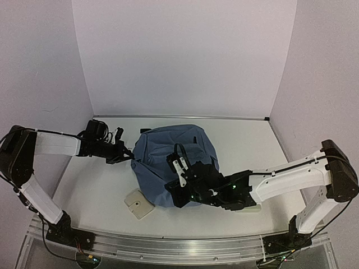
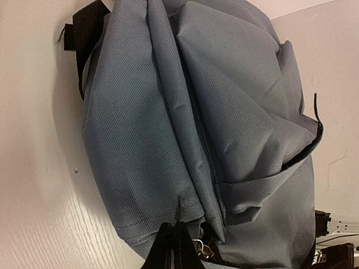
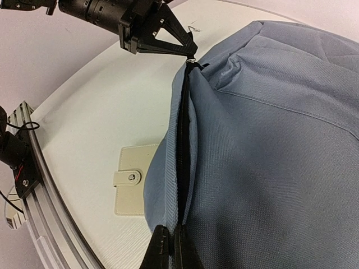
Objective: Pack the student bag
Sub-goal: Zip the student bag at the center of the board.
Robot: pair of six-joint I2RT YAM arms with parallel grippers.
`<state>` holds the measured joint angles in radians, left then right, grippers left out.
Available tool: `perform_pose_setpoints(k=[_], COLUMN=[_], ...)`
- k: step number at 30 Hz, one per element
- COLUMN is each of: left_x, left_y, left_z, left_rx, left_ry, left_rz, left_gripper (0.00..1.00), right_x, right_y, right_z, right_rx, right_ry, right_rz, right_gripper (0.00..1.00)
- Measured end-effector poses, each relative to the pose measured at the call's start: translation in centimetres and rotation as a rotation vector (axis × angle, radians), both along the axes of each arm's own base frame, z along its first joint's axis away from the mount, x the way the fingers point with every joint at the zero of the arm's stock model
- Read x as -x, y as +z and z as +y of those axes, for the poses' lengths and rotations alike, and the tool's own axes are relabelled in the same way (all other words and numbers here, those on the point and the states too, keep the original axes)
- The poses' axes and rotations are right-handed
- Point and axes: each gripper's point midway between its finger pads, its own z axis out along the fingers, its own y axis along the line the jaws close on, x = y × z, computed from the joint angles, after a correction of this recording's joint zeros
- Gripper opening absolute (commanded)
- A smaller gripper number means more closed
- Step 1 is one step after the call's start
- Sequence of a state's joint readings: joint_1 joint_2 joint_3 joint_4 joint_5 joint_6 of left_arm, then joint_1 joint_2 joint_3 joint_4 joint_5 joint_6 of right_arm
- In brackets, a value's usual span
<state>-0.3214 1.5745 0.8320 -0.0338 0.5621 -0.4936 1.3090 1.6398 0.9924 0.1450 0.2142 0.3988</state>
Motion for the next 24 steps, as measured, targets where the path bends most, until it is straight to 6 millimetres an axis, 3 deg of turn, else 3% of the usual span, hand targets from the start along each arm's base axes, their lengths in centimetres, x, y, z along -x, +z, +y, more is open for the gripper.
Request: perform_pose_setpoints(k=[9, 12, 16, 18, 21, 24], left_x=[-0.9, -1.4, -4.8, -5.7, -5.4, -3.9], left_y=[0.5, 0.8, 1.9, 3.3, 5.9, 7.9], left_z=[-0.9, -0.7, 3.6, 5.7, 6.2, 6.4], left_rx=[0.024, 0.011, -0.046, -0.063, -0.054, -0.040], left_ry=[-0.030, -0.020, 0.141, 0.216, 0.254, 0.264], left_rz=[0.017, 0.000, -0.084, -0.126, -0.185, -0.219], left_gripper=[0.04, 0.27, 0.55, 0.61, 0.66, 0.71], right_x=[-0.1, 0.2, 2.9, 4.2, 4.9, 5.0], right_y=[0.1, -0.2, -2.3, -3.6, -4.9, -4.8], right_z=[0.0, 0.0, 0.6, 1.1, 1.5, 1.7], right_rx=[-0.008, -0.005, 0.049, 0.076, 0.106, 0.101], right_ry=[-0.012, -0.006, 0.077, 0.112, 0.140, 0.141], right_rz=[0.007, 0.018, 0.071, 0.093, 0.107, 0.113], right_gripper=[0.00, 0.15, 0.30, 0.39, 0.57, 0.76])
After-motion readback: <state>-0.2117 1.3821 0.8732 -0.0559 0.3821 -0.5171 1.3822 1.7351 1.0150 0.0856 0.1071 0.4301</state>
